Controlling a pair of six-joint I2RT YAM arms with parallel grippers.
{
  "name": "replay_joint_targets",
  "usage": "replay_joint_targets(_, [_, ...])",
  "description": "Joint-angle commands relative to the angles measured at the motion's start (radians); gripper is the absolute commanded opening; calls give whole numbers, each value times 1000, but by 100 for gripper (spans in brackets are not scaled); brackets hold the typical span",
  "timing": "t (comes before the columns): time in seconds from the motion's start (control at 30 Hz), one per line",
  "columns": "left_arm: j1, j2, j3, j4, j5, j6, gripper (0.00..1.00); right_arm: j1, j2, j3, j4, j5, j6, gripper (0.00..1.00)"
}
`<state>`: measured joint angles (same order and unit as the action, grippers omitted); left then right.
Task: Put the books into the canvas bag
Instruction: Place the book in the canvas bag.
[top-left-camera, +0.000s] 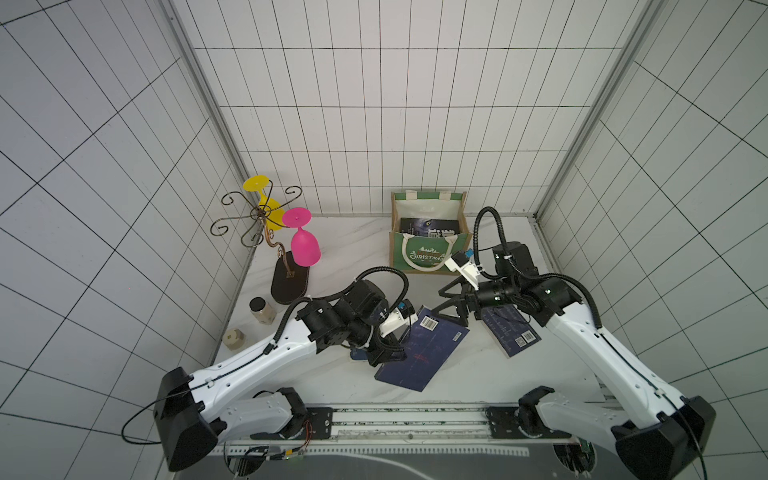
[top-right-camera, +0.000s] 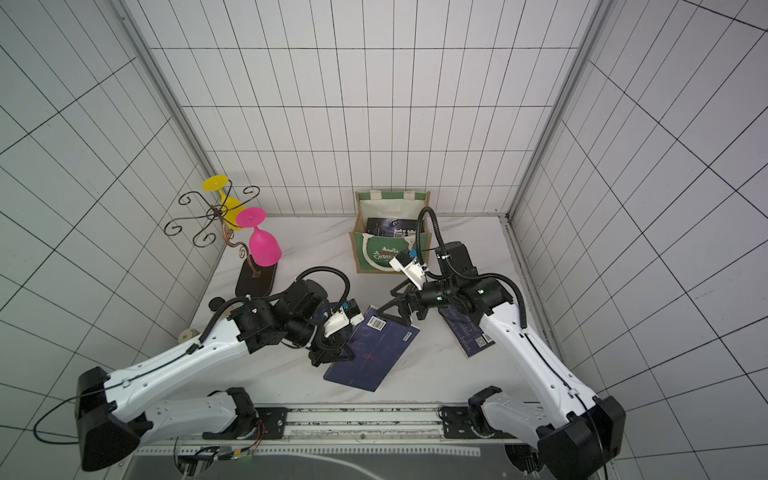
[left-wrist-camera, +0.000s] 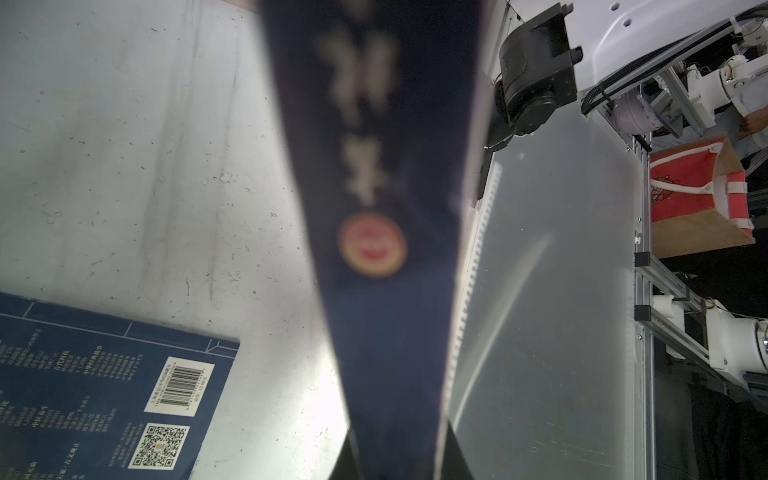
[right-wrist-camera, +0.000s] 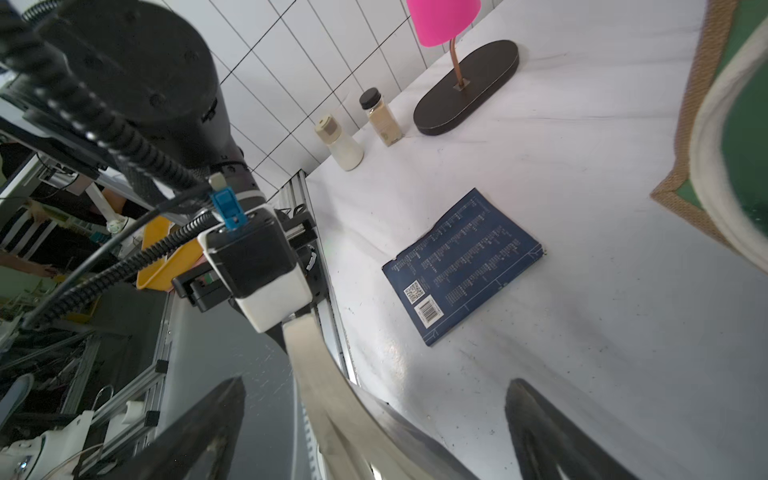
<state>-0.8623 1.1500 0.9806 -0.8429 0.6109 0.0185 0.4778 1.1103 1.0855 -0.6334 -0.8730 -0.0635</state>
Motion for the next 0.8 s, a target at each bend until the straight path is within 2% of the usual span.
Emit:
replay_joint_targets(0.0, [-3,-40,43,51,28,52,0,30,-73,0,-50,-10,-52,97])
replay_joint_targets(0.17, [-3,-58,40,72,54,51,0,70,-112,-66,-37,21,-34,93])
replay_joint_targets(0.5, [-3,-108,44,98,117,55,0,82,-61,-61,-52,108,-37,90])
replay_joint_targets(0.57, [-1,-117,44,100,97,48,0,85,-56,-56,-54,98,-41,76])
replay_joint_targets(0.67, [13,-134,41,120,16,7,0,88,-56,-47,-61,83,-49,38])
replay_joint_targets(0.73, [53,-145,25,156,16,-18,0,92,-51,-35,-68,65,-57,12])
replay_joint_targets(0.77, [76,-149,21,167,25,-26,0,94,-48,-29,-72,57,-62,3])
